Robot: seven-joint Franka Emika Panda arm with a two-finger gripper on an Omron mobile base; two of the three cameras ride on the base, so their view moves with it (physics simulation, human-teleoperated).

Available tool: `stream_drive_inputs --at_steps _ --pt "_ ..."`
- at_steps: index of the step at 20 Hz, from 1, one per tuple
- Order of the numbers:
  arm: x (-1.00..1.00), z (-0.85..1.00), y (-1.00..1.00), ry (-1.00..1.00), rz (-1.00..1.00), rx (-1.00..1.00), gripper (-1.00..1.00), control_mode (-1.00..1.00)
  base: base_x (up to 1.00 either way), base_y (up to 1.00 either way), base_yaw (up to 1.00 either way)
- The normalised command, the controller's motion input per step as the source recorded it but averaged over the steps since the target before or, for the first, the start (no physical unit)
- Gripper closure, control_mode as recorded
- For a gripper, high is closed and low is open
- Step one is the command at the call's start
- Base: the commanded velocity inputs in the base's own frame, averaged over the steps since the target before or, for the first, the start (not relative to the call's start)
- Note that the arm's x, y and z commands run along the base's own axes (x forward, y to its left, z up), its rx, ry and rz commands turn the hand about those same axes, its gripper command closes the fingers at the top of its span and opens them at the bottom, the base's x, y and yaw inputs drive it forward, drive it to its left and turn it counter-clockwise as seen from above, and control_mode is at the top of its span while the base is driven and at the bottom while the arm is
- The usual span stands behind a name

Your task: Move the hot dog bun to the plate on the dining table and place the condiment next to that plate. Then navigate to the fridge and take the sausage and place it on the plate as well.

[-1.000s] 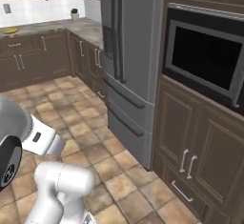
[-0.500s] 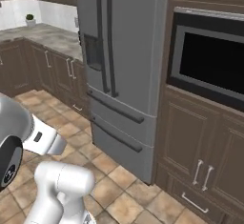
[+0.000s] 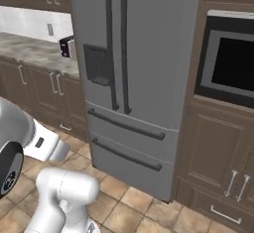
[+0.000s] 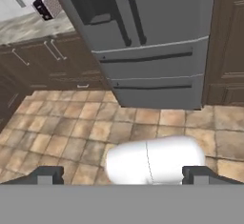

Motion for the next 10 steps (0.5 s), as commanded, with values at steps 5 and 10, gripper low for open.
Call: stream_drive_inputs --at_steps 5,10 --pt "0.0 0.0 0.0 0.0 0.0 0.0 -1.0 1.0 0.6 0.6 -0.37" --pt "0.0 0.0 0.0 0.0 0.0 0.0 -1.0 1.0 0.53 0.23 -0.35"
